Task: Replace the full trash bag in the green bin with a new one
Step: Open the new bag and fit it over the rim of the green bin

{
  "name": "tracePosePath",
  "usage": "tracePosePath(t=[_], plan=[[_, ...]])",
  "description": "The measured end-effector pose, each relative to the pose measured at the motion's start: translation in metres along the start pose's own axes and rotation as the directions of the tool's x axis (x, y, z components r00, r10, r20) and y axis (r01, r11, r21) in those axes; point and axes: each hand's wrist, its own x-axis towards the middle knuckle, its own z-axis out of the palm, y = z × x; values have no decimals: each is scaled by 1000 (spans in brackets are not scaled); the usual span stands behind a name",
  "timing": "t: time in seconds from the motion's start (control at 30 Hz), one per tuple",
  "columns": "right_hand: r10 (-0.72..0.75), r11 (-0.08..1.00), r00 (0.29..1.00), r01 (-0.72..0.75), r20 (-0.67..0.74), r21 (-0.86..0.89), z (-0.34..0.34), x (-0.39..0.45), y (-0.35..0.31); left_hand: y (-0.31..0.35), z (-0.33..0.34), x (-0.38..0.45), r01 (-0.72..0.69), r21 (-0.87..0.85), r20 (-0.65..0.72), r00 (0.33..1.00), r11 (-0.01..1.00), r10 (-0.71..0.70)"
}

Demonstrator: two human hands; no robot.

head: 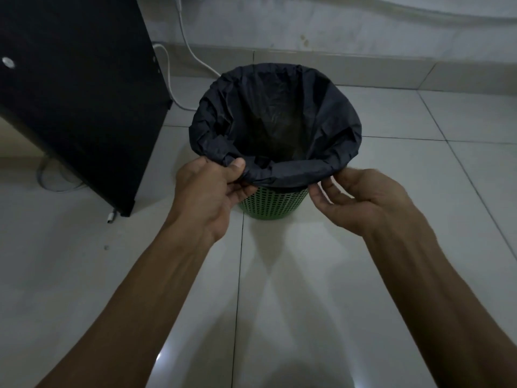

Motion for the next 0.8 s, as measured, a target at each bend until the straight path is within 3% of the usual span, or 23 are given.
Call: tracePosePath(t=[0.1, 0.23, 0.4, 0.53, 0.63, 0.7, 0.8], plan=[[-31, 999, 998, 33, 59, -23, -2, -9, -9, 0, 0, 1, -13, 24, -18, 1000, 1000, 13], [-107, 976, 990, 123, 96, -182, 6, -1, -1, 3, -2, 1, 9, 34, -5, 1000, 999, -9], [-98, 991, 984, 110, 146, -76, 4, 4, 9, 8, -9, 7, 13, -45, -45, 999, 999, -15], [-91, 995, 979, 99, 184, -33, 8, -3, 23, 8, -6, 8, -44, -293, -205, 979, 955, -18], [-76, 996, 977, 85, 202, -36, 12, -6, 36, 2, 3, -10, -76, -277, -336, 942, 958, -22], [-76, 993, 975, 94, 211, -78, 13, -7, 45, -7, 11, -22, -8, -188, -344, 937, 982, -58], [-73, 976, 972, 115, 223, -185, 12, -7, 58, -13, 19, -24, 106, -202, -289, 944, 974, -163]])
